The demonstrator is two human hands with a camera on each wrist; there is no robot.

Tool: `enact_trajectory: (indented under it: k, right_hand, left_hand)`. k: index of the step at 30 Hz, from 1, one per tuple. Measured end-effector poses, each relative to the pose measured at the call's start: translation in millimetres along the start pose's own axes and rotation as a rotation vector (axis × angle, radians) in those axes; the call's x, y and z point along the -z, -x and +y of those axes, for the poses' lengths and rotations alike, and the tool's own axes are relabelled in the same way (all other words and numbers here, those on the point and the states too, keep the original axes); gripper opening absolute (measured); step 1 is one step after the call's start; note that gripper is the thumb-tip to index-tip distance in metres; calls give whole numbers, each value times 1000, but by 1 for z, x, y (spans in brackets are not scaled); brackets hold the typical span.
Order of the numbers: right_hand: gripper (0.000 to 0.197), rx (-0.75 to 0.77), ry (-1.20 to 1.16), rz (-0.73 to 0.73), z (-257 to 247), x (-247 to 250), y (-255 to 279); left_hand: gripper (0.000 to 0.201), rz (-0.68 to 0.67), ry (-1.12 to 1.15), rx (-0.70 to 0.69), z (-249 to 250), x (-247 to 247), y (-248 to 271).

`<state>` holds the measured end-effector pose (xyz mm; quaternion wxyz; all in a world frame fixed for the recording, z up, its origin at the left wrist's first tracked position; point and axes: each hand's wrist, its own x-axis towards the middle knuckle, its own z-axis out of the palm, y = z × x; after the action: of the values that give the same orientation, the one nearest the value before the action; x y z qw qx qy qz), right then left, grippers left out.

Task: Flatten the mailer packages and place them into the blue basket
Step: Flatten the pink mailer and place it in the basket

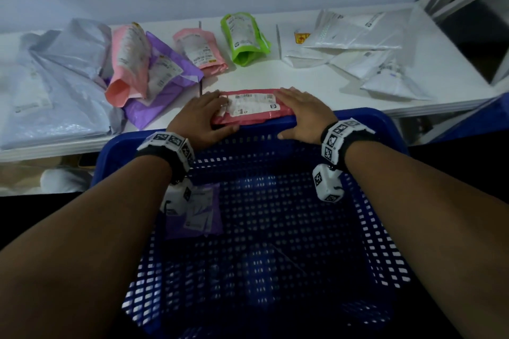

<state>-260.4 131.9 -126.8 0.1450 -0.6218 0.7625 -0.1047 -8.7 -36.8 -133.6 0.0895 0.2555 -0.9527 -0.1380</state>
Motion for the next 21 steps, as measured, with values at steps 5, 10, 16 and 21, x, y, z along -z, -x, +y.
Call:
enact_trajectory:
  k: [5,10,16,21]
  right_hand:
    - [36,-155,-530,217,-6,2,16]
    - [39,-302,-965,394,-13,21,14]
    - [4,-446,-954,480,-20,26,-10]
    - [49,-490,-625,376,-32,28,-34]
  left_hand:
    - [54,221,359,151,8,9,19]
    - [32,293,638,399,13,12,3]
    - [44,271,424,483,20,20,-12]
    - [31,293,65,500,24,18,-14]
